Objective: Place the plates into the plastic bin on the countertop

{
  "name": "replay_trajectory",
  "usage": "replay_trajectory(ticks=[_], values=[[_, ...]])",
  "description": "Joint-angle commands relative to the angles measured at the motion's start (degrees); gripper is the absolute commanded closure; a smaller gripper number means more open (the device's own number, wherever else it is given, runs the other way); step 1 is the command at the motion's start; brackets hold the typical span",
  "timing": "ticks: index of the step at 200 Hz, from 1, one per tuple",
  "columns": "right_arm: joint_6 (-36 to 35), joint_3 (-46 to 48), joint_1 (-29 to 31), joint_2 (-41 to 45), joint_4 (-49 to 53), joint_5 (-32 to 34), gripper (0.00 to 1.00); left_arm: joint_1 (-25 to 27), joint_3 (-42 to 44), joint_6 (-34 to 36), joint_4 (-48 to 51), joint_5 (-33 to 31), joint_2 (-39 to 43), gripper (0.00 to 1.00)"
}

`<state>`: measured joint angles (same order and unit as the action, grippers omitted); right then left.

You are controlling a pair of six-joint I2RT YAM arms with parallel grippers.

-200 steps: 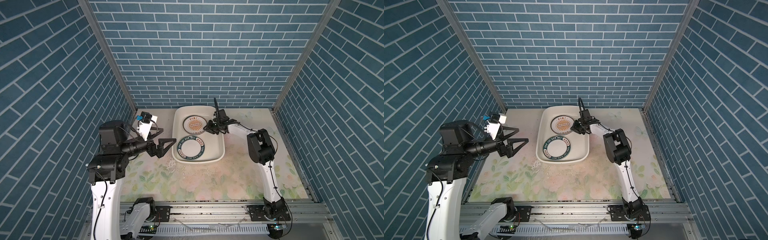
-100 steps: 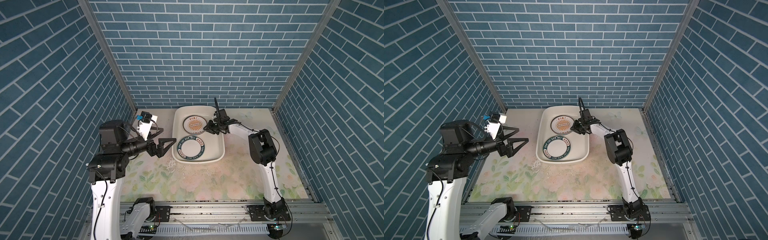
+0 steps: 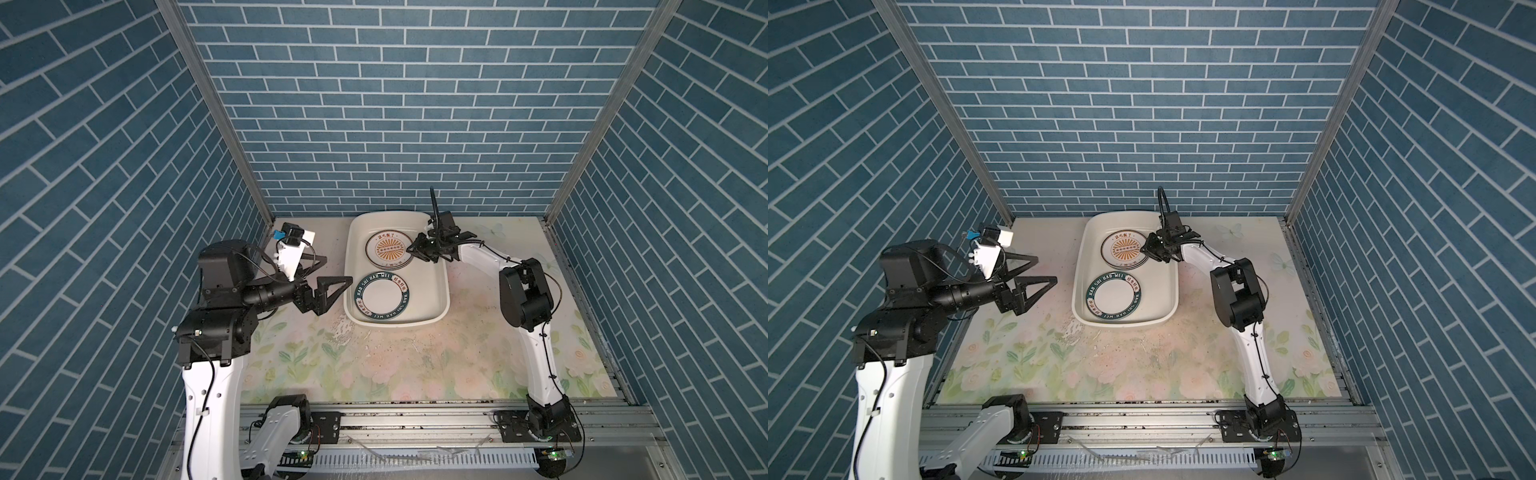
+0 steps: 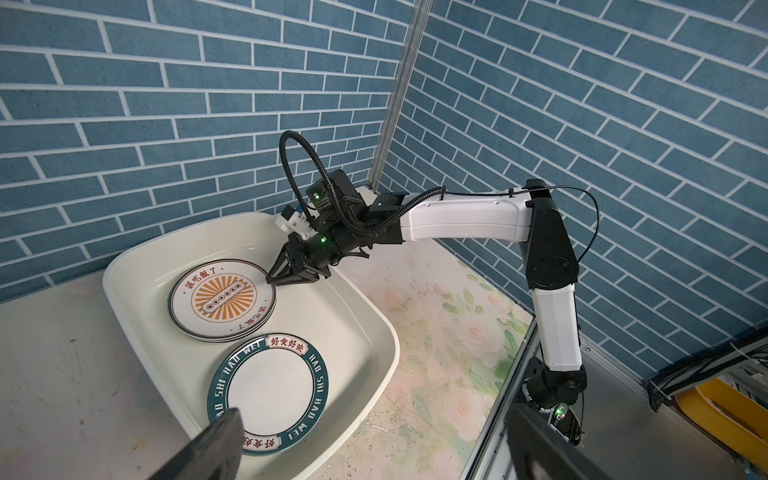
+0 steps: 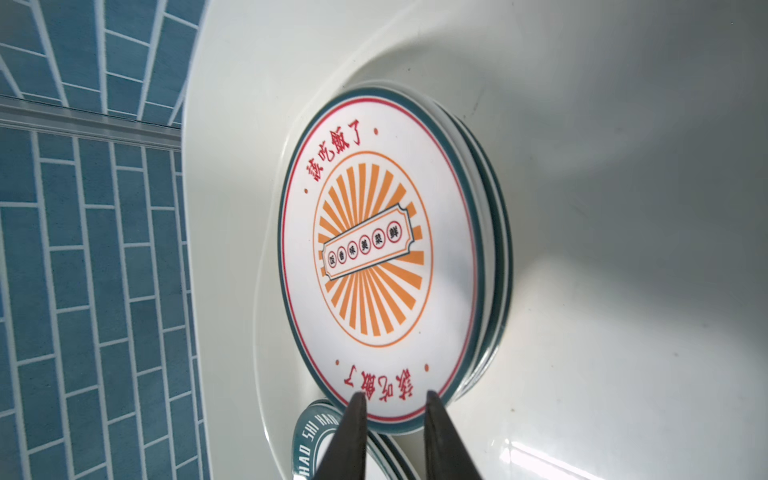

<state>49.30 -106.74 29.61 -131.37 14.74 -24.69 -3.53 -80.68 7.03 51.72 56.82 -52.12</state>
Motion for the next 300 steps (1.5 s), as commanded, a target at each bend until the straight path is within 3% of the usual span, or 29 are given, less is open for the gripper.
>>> replay_trajectory(ticks=[1, 31, 61, 95, 141, 173, 220, 248, 258, 288, 300], values=[[1.23, -1.41, -0.07, -2.04, 1.80, -0.54, 0.75, -0.34, -0.11, 0.28, -0.40, 0.75, 0.11, 0.00], [0.66, -3.11, -0.03, -1.80, 2.14, -0.71, 0.74, -0.36, -0.24, 0.66, 0.02, 0.44, -0.21, 0.00], [-4.43, -9.02, -0.05, 0.24, 7.51, 1.49, 0.74, -0.34, -0.16, 2.08, 1.28, -2.21, -0.26, 0.00], [-11.02, -12.70, -0.07, 5.29, 12.35, 7.07, 0.72, -0.34, 0.57, 2.38, 0.85, -7.87, 0.24, 0.00], [-18.40, -8.43, -0.59, 15.30, 15.23, 15.29, 0.63, -0.34, 3.36, 1.63, -0.54, -17.86, -0.19, 0.00], [-21.38, 2.54, -1.77, 23.86, 12.32, 23.36, 0.52, -0.37, 5.03, -1.00, -1.96, -25.38, -3.44, 0.00], [-24.40, 15.79, -6.66, 34.93, 9.32, 27.15, 0.38, -0.40, 8.62, -3.41, -7.23, -37.07, -7.89, 0.01], [-28.88, 25.69, -7.72, 41.33, 3.05, 32.96, 0.14, -0.34, 12.63, -6.02, -13.31, -42.92, -9.72, 0.00], [-30.04, 31.05, -7.72, 43.96, -2.09, 37.32, 0.02, -0.34, 15.12, -7.18, -16.70, -44.36, -10.27, 0.00], [-35.78, 55.16, -8.48, 54.18, -32.75, 47.57, 0.01, -0.42, 23.44, -8.99, -29.51, -50.19, -11.72, 0.00], [-38.98, 60.88, -9.24, 56.51, -39.45, 50.40, 0.01, -0.43, 27.85, -9.36, -36.02, -52.37, -11.63, 0.00]])
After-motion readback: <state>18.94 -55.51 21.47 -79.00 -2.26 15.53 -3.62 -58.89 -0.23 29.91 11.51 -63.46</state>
